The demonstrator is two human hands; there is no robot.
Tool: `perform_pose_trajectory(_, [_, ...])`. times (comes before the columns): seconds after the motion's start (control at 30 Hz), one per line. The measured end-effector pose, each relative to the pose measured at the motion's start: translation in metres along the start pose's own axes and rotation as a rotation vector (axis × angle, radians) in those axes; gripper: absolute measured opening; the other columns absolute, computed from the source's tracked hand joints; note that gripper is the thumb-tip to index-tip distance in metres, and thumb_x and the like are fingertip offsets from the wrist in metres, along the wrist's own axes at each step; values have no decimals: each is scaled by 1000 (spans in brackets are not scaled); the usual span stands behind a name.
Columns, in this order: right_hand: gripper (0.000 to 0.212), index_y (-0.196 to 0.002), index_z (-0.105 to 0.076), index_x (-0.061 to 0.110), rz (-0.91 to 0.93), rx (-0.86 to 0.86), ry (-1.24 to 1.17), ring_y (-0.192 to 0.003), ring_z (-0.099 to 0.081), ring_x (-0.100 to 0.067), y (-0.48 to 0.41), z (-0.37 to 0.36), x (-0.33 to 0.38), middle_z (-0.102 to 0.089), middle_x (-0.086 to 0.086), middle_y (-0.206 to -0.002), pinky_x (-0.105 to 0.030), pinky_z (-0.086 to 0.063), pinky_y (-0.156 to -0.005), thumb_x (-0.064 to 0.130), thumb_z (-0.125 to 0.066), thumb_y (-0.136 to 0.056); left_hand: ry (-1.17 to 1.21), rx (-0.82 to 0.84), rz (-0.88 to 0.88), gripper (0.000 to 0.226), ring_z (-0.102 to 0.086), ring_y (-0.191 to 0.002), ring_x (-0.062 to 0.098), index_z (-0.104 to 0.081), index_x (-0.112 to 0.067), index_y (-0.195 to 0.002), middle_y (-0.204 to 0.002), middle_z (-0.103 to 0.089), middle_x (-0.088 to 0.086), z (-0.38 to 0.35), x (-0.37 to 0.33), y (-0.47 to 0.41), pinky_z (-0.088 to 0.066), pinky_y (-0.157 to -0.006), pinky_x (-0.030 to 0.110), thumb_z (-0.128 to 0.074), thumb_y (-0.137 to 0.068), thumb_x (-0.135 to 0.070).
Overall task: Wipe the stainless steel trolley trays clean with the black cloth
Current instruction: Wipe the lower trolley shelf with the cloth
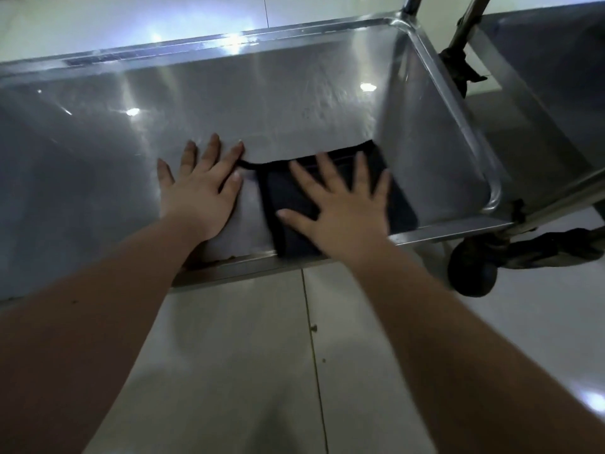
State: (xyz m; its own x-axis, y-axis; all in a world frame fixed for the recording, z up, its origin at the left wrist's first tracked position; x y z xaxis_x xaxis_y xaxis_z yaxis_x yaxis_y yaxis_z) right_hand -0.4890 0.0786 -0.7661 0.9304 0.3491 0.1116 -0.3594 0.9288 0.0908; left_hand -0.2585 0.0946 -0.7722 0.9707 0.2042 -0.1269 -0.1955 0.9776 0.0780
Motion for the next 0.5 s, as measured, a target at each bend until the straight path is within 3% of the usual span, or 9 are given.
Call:
perform_pose_trajectory(0.13, [88, -145, 11, 59, -201, 84, 34, -148, 14, -38, -3, 21, -110, 11, 15, -163, -67, 8, -113, 95, 0, -65, -22, -15, 5, 51, 1, -151, 25, -6, -53, -150, -164, -2, -11, -1, -5, 0, 1, -115, 65, -17, -100, -51])
perform_pose_trajectory(0.2, [91, -143, 15, 59, -275, 115, 24, -147, 16, -41, -3, 26, -124, 14, 14, -163, -68, 8, -112, 96, 7, -61, -44, -18, 13, 52, 1, -151, 26, -5, -52, -151, -164, -2, -10, -1, -7, 1, 0, -114, 66, -16, -100, -52])
perform_pose_trajectory(0.3, [82, -143, 16, 59, -261, 70, 27, -143, 19, -49, -4, 14, -70, 15, 10, -163, -75, 10, -106, 93, 2, -69, -44, -10, 22, 52, 2, -151, 27, -4, -51, -151, -164, -1, -10, 1, -9, 2, 1, -113, 66, -16, -100, -52])
perform_pose_trajectory(0.4, [79, -143, 16, 58, -90, 23, 26, -141, 21, -52, 0, -5, 16, 15, 6, -163, -76, 17, -98, 90, 0, -73, -31, -5, 26, 52, 4, -151, 25, -4, -52, -151, -164, 1, -11, 1, -7, 2, 2, -114, 66, -14, -100, -54])
perform_pose_trajectory(0.5, [76, -142, 16, 60, -43, 27, 27, -141, 23, -51, -15, -8, 34, 18, 8, -162, -75, 22, -95, 90, 2, -73, -28, -14, 30, 53, 4, -151, 24, -4, -51, -152, -164, 1, -11, 0, -5, 2, 2, -115, 64, -13, -100, -54])
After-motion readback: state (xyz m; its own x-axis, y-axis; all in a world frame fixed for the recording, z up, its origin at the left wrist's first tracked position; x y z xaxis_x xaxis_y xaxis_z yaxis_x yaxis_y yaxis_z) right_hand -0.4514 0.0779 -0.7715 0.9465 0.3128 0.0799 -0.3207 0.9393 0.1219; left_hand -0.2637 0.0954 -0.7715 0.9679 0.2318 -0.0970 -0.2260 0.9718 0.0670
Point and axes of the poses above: each hand's wrist, its own y-axis away from the middle knuckle, its own z-axis out of the back of the hand, x = y × z, the point moved 1 cm from there along -y, towards the middle knuckle
